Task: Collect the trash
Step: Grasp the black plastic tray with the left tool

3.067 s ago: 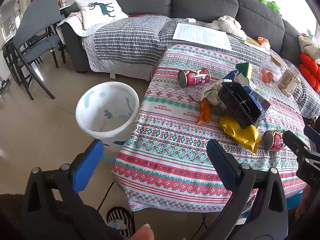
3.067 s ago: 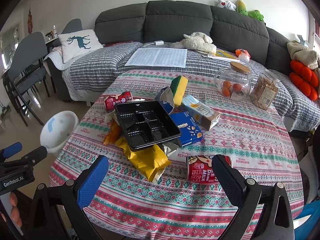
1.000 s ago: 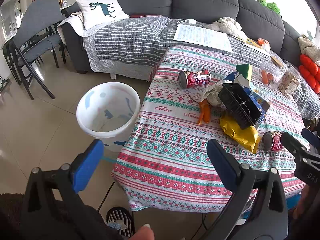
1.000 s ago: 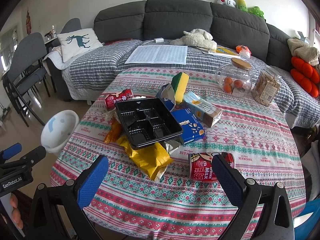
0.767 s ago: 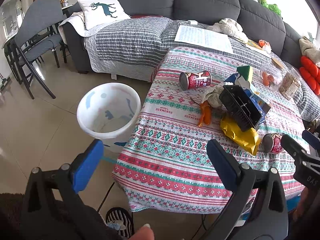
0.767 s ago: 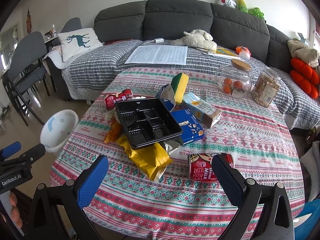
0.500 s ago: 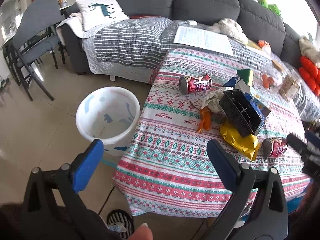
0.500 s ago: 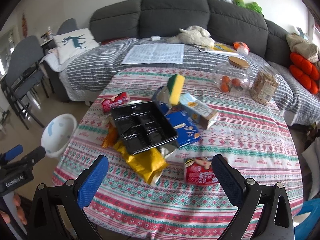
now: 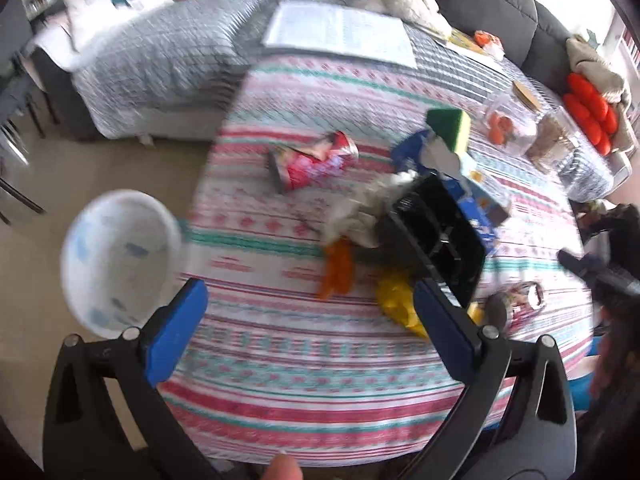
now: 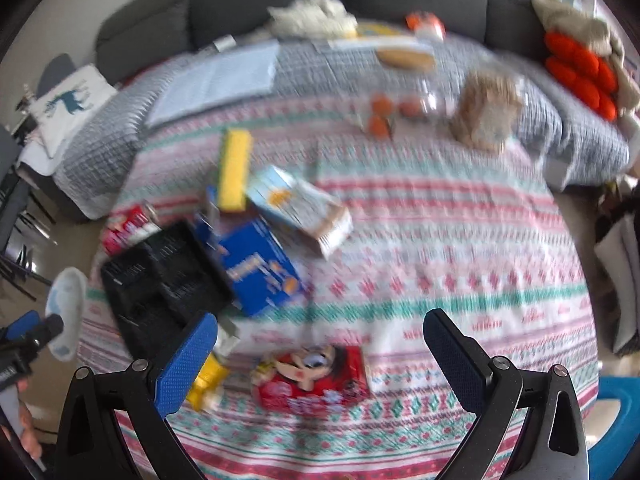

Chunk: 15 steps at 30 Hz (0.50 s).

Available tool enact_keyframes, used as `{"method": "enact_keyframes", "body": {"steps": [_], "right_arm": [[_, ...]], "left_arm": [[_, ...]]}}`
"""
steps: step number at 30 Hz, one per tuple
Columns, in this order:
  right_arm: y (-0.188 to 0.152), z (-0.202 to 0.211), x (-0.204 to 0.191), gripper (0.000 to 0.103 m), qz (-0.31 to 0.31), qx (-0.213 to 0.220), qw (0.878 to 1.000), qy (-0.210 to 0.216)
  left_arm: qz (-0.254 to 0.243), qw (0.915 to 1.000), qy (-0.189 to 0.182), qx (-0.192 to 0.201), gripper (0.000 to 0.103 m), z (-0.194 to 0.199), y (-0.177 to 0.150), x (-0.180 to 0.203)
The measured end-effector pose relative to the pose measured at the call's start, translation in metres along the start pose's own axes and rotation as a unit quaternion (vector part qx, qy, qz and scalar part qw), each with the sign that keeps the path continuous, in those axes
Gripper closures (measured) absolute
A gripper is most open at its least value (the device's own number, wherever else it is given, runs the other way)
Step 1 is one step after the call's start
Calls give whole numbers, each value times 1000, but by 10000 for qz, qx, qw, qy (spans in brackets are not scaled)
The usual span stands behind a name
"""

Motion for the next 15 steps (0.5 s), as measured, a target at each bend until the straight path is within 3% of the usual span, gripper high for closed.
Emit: {"method": "enact_keyframes", "body": {"steps": [5, 10, 13, 15], "right_arm": [[-8, -15, 23, 0, -178, -283, 9994, 49], [-16, -22, 42, 0, -289, -428, 9987, 2], [-17, -25, 47, 0, -389, -485, 9980, 67], [-16, -28, 49, 0, -461, -511, 9976, 119]], "left_arm": [[-28, 9984, -415, -385, 8, -29, 0, 39], [-166, 9964, -480, -680, 26, -52, -5, 65], [-40, 9943, -568, -900, 46, -61, -13, 67], [88, 9927, -652, -1016, 77, -65, -16, 67]]}}
Point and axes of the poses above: each gripper's, at about its wrist camera, not at the fingertips, and z roughly against the way its jaws point, x to its right, y to its top, the point moved 9 cm from there along -z, roughly the way its jaws point
